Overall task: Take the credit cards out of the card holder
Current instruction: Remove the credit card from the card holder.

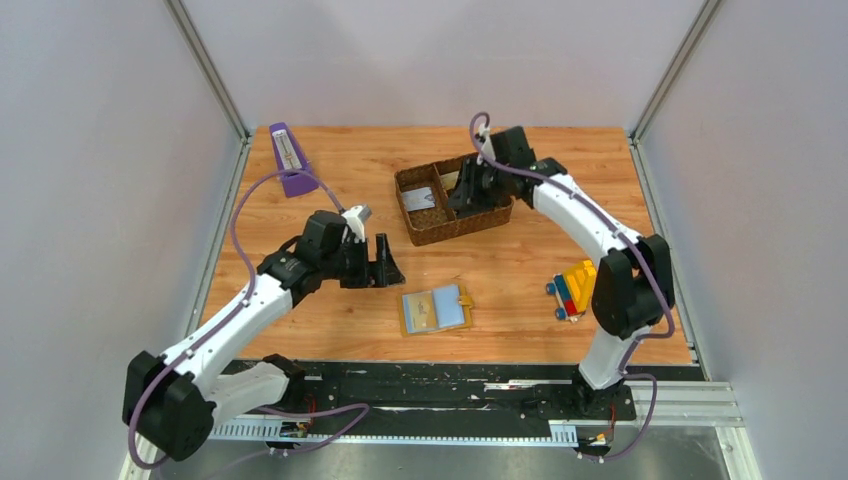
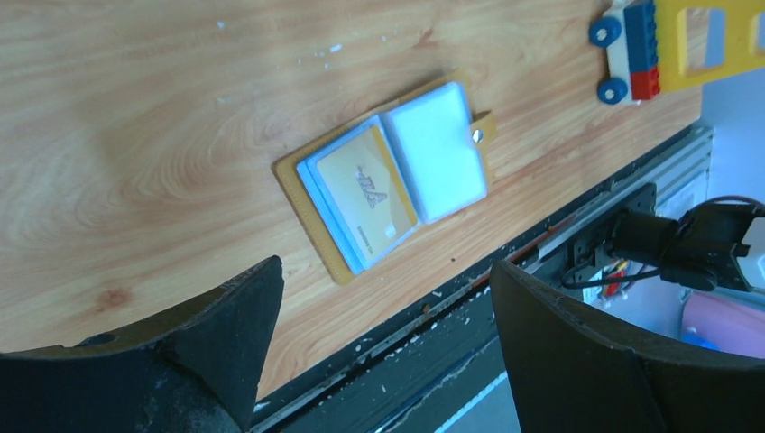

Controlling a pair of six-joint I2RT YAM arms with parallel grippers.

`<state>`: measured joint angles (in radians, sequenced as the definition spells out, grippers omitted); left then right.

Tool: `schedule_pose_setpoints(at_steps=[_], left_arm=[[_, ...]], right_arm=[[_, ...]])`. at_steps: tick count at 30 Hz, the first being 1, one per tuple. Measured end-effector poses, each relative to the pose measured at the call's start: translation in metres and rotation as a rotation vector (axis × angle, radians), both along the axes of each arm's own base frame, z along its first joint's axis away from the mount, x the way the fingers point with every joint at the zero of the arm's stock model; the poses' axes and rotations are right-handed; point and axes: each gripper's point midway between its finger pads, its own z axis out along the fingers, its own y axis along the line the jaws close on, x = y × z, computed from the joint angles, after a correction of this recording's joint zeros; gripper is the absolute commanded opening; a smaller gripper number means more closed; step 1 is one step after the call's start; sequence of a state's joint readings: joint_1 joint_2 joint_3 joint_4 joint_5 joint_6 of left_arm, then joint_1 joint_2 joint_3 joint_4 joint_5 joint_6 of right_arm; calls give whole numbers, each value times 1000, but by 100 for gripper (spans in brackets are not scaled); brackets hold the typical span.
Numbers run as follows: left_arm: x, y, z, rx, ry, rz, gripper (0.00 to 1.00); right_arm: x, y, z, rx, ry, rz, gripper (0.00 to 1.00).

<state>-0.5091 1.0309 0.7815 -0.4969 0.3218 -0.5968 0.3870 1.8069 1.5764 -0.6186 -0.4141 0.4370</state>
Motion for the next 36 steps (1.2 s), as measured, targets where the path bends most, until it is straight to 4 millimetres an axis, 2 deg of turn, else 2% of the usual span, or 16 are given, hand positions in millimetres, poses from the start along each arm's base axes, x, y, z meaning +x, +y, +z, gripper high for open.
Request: schedule_pose_setpoints(at_steps=[3, 5, 6, 8, 16, 21, 29, 36], left_arm=[[-4, -8, -19, -1, 84, -34, 80], [-10, -12, -33, -10, 142, -60, 68], [-12, -14, -37, -16, 165, -67, 57], [-17, -18, -45, -34, 201, -83, 45], [-22, -28, -69, -86, 259, -108, 29], [-21, -31, -89, -90, 299, -96, 23], [-18, -35, -114, -88, 343, -96, 18], [-21, -35, -127, -87, 363, -100, 16]], right_arm=[[-50, 19, -15, -14, 36, 51, 37], [-79, 27, -26, -18, 58, 74, 35], [-97, 29, -33, -21, 78, 82, 34], [-124, 30, -46, -19, 115, 94, 34], [-196, 49, -70, 50, 159, 175, 34], [-215, 60, -81, 70, 178, 189, 33], [-201, 69, -100, 74, 190, 126, 31], [-199, 73, -119, 57, 225, 111, 30]])
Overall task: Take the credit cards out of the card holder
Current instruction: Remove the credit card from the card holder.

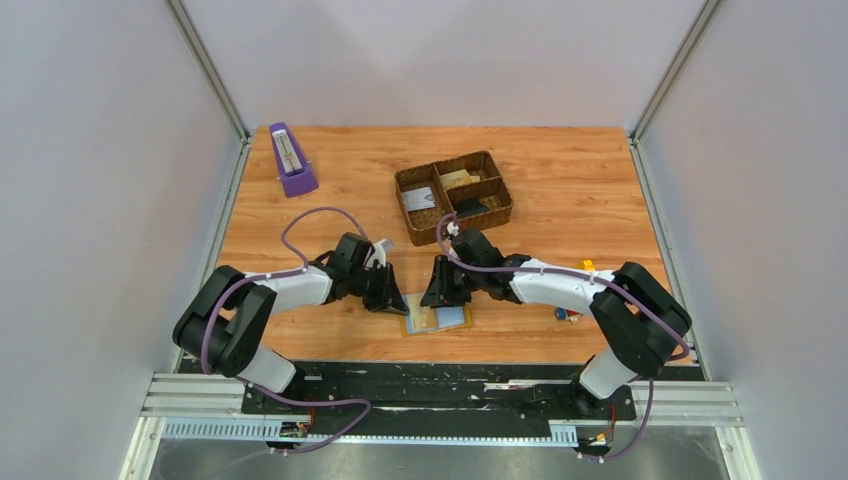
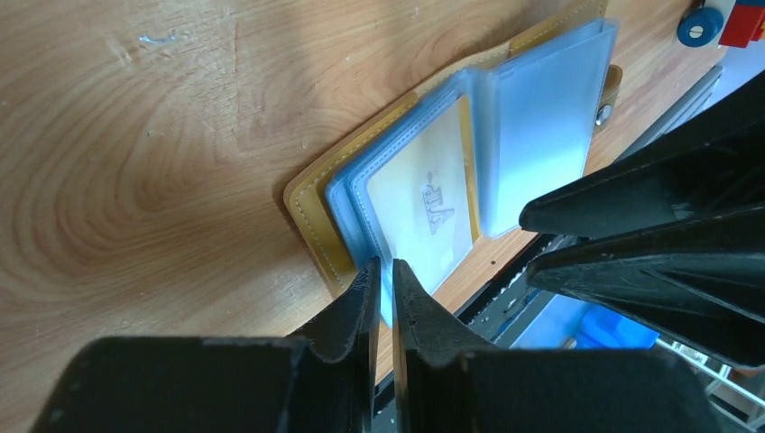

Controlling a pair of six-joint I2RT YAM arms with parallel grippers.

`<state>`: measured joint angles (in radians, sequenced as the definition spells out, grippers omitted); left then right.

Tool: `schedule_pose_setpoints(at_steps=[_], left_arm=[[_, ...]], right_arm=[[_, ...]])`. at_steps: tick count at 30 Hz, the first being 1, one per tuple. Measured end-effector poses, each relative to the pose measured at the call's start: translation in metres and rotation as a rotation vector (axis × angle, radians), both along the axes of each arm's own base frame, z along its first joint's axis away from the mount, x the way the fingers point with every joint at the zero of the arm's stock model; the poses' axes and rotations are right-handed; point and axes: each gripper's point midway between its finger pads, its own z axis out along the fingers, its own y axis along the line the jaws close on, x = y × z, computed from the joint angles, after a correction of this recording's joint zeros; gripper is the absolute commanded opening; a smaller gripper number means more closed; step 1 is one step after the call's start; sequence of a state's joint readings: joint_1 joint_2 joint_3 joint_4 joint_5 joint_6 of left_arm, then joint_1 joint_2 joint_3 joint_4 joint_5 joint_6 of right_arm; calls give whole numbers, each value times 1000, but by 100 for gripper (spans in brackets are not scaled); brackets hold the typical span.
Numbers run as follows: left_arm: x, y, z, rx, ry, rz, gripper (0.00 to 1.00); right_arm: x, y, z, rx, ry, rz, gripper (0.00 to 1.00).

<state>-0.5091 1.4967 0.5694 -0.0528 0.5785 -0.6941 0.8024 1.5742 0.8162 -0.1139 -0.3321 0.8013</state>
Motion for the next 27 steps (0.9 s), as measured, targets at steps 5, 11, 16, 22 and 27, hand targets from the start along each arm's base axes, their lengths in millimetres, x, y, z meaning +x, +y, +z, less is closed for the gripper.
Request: schedule_pose_setpoints(at_steps=[5, 11, 16, 22, 27], left_arm=[[1, -1, -1, -6, -9, -1, 16], [0, -2, -2, -15, -4, -6, 16], [-1, -2, -3, -16, -7, -7, 16], [0, -2, -4, -16, -7, -7, 16], [0, -2, -4, -20, -7, -10, 16]], right_arm=[[1, -1, -7, -16, 7, -8, 30], [4, -2, -14, -37, 9, -24, 30], [6, -5, -19, -61, 0, -41, 30], [7, -8, -25, -102, -18, -57, 30], [4, -8, -37, -135, -10, -50, 31]])
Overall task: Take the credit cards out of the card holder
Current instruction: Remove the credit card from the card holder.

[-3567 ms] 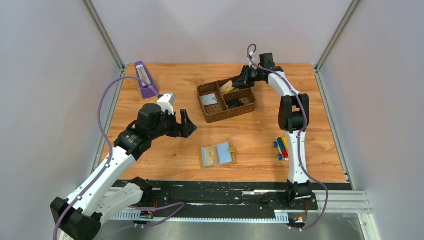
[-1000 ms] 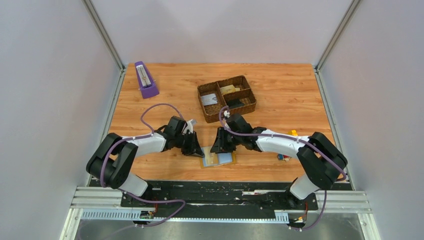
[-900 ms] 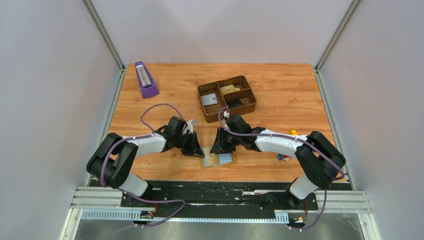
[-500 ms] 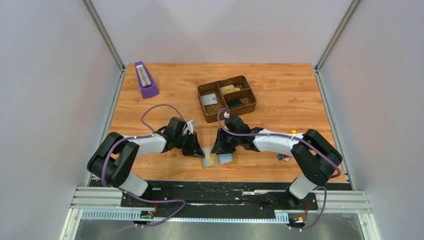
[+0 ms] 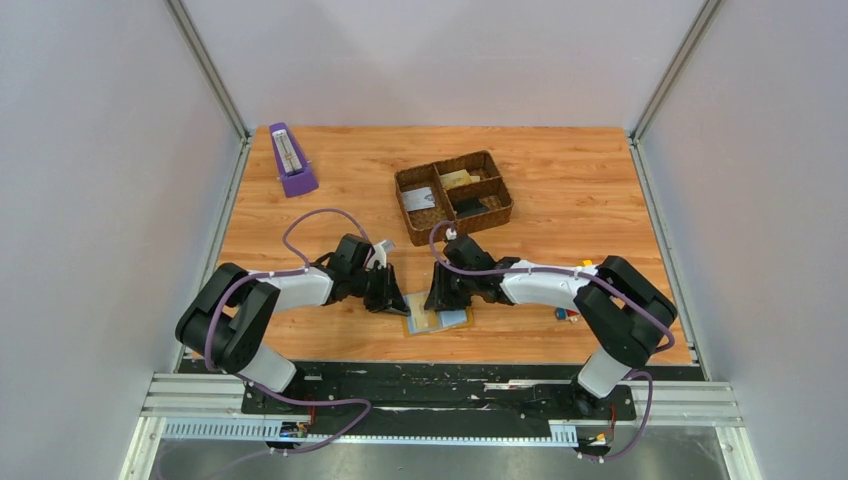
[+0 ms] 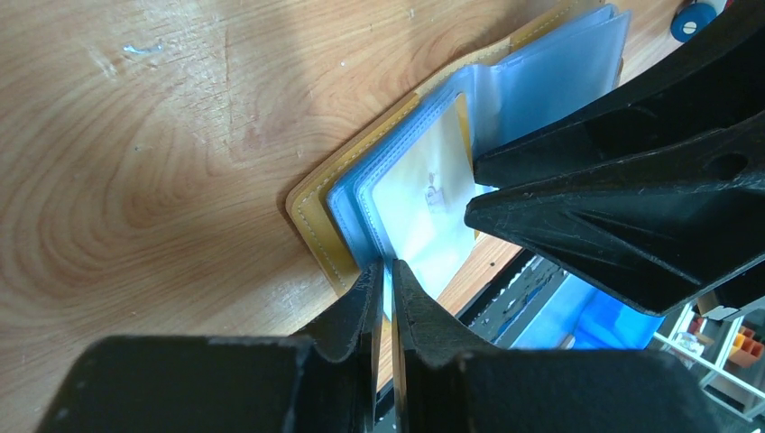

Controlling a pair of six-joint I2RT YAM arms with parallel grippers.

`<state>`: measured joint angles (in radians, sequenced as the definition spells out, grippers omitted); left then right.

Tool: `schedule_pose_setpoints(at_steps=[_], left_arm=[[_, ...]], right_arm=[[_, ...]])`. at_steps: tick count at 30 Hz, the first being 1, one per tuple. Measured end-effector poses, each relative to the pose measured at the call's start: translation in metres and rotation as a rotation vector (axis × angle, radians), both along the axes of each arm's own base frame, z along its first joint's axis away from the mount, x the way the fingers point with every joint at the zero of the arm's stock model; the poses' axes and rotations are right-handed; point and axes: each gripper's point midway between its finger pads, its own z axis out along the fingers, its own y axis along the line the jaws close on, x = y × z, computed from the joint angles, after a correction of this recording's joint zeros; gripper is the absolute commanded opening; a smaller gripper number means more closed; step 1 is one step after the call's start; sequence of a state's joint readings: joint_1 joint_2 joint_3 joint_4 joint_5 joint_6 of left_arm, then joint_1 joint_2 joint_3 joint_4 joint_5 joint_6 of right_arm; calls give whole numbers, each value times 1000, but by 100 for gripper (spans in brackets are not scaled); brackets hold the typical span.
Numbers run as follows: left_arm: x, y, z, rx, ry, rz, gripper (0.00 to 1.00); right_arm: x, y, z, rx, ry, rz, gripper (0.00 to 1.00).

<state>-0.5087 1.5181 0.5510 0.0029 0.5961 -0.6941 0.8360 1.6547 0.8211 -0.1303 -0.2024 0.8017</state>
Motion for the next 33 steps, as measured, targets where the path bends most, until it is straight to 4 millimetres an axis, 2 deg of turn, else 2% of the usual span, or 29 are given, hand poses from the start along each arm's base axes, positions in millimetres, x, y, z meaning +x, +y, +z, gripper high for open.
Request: schedule_pose_setpoints(at_steps=[33], left_arm=[[0, 0, -1, -1, -1, 1, 15]], right_arm=[[2, 2, 1, -69, -58, -8, 39]])
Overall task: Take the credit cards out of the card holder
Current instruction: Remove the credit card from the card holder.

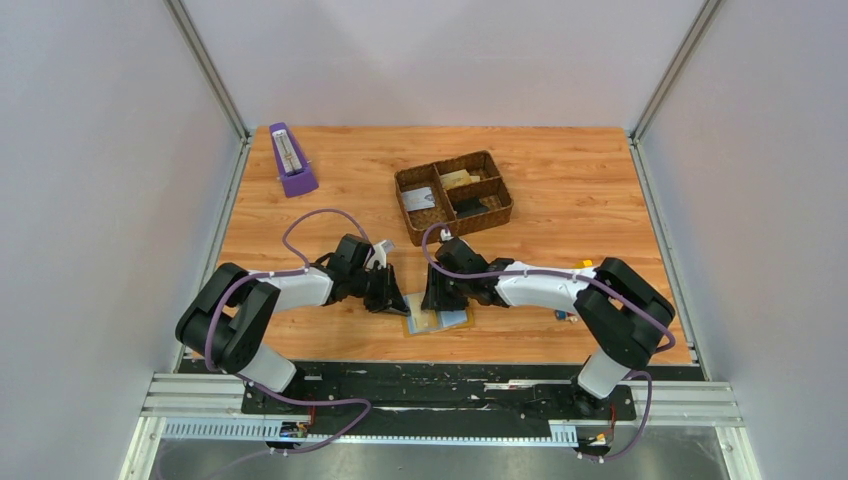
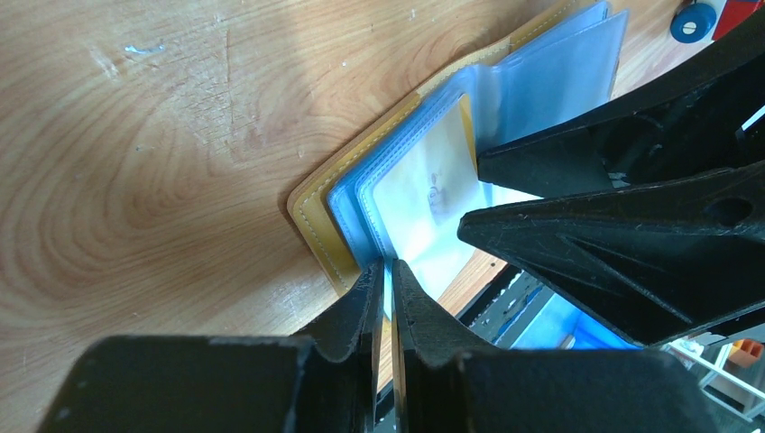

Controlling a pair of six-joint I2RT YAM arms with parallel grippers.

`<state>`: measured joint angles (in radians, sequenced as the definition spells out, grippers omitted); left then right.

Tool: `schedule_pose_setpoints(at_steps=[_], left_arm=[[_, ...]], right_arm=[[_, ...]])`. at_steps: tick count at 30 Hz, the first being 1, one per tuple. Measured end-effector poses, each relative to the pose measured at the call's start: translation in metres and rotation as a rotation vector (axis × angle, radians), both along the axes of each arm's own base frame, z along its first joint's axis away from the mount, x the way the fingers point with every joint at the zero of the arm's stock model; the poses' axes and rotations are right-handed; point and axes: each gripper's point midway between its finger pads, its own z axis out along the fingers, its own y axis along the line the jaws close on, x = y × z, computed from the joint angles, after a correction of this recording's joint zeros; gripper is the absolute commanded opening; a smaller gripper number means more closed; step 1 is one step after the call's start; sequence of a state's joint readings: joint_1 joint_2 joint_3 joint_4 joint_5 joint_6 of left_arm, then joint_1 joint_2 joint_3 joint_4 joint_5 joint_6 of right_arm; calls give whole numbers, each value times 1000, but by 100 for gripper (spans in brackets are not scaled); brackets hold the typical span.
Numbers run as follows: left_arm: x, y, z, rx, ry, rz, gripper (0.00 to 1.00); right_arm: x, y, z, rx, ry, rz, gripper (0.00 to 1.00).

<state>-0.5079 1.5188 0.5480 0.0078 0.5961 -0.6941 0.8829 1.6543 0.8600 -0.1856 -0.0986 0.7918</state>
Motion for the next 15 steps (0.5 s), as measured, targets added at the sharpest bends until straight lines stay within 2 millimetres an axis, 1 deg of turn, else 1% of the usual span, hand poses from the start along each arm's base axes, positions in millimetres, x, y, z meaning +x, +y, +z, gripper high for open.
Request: schedule_pose_setpoints(at_steps=[6, 9, 13, 15], left_arm=[[0, 0, 0, 0, 0, 0, 15], [0, 0, 0, 0, 0, 0, 15], [0, 0, 0, -2, 1, -1, 15], [0, 0, 0, -3, 2, -1, 15]], right_arm=[[-2, 2, -1, 7, 11, 9, 38], [-2, 2, -1, 23, 19, 13, 35], [-2, 0, -2, 72, 36, 15, 25], [-1, -2, -3, 103, 41, 13, 19]])
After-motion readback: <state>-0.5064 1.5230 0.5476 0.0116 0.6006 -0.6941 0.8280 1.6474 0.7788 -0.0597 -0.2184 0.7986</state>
